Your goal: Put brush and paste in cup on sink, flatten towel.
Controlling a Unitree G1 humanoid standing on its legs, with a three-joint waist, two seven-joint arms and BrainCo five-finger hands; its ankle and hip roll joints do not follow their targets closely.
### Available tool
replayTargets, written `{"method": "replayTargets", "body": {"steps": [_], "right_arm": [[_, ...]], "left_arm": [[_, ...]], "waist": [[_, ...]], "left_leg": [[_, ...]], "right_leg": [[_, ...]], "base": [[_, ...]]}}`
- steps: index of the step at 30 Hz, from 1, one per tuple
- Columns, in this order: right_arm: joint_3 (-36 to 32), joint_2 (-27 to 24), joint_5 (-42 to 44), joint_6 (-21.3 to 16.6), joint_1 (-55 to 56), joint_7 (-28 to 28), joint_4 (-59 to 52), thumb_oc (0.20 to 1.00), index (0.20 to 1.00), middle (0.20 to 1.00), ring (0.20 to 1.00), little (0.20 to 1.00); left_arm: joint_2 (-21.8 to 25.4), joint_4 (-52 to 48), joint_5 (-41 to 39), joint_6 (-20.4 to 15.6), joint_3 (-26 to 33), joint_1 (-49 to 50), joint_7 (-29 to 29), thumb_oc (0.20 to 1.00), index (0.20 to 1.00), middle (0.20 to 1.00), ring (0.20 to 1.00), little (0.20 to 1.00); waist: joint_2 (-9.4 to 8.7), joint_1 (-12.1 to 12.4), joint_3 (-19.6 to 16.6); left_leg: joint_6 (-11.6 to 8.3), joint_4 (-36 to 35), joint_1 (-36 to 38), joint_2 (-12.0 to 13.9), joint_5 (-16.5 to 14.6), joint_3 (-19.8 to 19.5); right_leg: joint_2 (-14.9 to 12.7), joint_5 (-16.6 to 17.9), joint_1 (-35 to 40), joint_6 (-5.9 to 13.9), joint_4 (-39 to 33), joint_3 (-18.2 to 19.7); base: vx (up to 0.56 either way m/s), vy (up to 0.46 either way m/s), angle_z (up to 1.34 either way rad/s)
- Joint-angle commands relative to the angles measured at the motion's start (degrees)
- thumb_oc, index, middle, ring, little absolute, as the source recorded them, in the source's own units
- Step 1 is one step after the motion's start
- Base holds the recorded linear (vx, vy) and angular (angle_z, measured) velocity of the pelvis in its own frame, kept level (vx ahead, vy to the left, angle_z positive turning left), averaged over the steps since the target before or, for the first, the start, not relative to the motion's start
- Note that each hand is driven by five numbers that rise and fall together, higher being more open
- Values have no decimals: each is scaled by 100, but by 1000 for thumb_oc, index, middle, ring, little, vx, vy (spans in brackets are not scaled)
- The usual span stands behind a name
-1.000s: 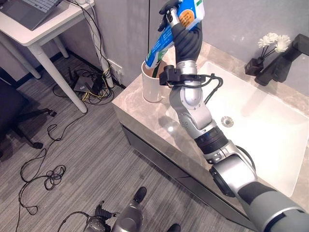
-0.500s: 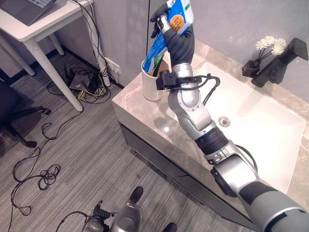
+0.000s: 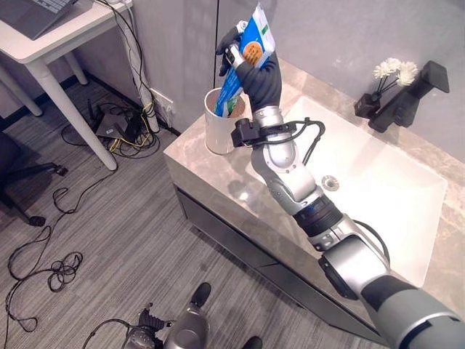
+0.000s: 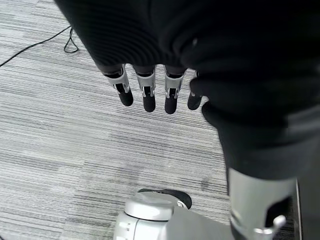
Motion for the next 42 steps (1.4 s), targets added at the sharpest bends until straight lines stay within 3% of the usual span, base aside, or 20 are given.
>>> {"method": "replayTargets", "body": {"steps": [1, 18, 23, 28, 29, 30, 31, 33, 38, 42], "right_arm": [[40, -110, 53, -170, -47, 150, 67, 1000, 1000, 1000, 1000, 1000], [3, -199, -363, -146, -141, -93, 141, 1000, 1000, 1000, 1000, 1000], [-296, -446, -1326, -26, 40, -589, -417, 1000, 1000, 1000, 1000, 1000], [-498, -656, -1619, 74, 315, -619, -802, 1000, 1000, 1000, 1000, 1000], [-674, -867, -1781, 74, 452, -696, -947, 1000, 1000, 1000, 1000, 1000], [-899, -1205, -1795, 34, 1048, -538, -1336, 1000, 1000, 1000, 1000, 1000], [-902, -1210, -1793, 45, 1073, -532, -1358, 1000, 1000, 1000, 1000, 1000], [-1298, -1851, -2098, -6, 2130, -447, -1773, 1000, 1000, 1000, 1000, 1000], [-3032, -2717, -2398, -57, 4376, -516, -1989, 1000, 1000, 1000, 1000, 1000], [-4274, -2720, -2603, -11, 5395, -963, -1243, 1000, 1000, 1000, 1000, 1000]], "left_arm": [[104, 399, 2, -36, 41, 81, -18, 1000, 1000, 1000, 1000, 1000], [93, 454, 20, -44, 93, 138, -9, 1000, 1000, 1000, 1000, 1000], [61, 510, 77, -17, 194, 237, -61, 1000, 1000, 1000, 1000, 1000], [50, 590, 184, 5, 274, 317, -140, 1000, 1000, 1000, 1000, 1000], [51, 616, 274, 6, 318, 364, -159, 1000, 1000, 1000, 1000, 1000], [38, 701, 317, -33, 559, 486, -230, 1000, 1000, 1000, 1000, 1000], [36, 701, 319, -35, 555, 497, -230, 1000, 1000, 1000, 1000, 1000], [126, 753, 191, -78, 1144, 713, -305, 1000, 1000, 1000, 1000, 1000], [116, 662, 293, -219, 1378, 652, -507, 1000, 1000, 1000, 1000, 1000], [-29, 539, 284, -351, 1267, 482, -653, 1000, 1000, 1000, 1000, 1000]], "waist": [[-3, -9, -169], [43, -129, -189], [121, -244, -196], [196, -359, -249], [233, -448, -282], [335, -731, -385], [336, -692, -384], [460, -962, -446], [667, -1610, -596], [828, -2033, -719]], "left_leg": [[209, -398, -58, -34, 150, 152], [208, -398, -48, 11, 144, 340], [263, -398, 177, 86, 58, 604], [287, -398, 406, 161, -17, 879], [305, -398, 529, 194, -82, 1013], [308, -398, 743, 310, -147, 1462], [307, -398, 763, 319, -159, 1498], [252, -398, 1084, 509, -257, 2061], [254, -398, 1422, 571, -411, 2392], [239, -398, 1557, 640, -466, 2513]], "right_leg": [[-585, 1054, 68, 363, 14, 418], [-595, 1154, -41, 394, -11, 572], [-581, 1260, -32, 412, 53, 806], [-563, 1262, 4, 413, 97, 991], [-555, 1247, 31, 424, 105, 1079], [-537, 1295, -8, 456, 54, 1264], [-532, 1301, -11, 456, 52, 1303], [-494, 1377, -111, 496, 36, 1322], [-391, 1147, -92, 472, 2, 1594], [-314, 978, -115, 435, -12, 1818]], "base": [[0, 0, 0], [-11, 13, -6], [-6, 34, -14], [18, 44, -41], [35, 107, -52], [35, 107, -54], [7, 102, -81], [-8, 72, -126], [54, 36, -85], [36, -47, -31]]}}
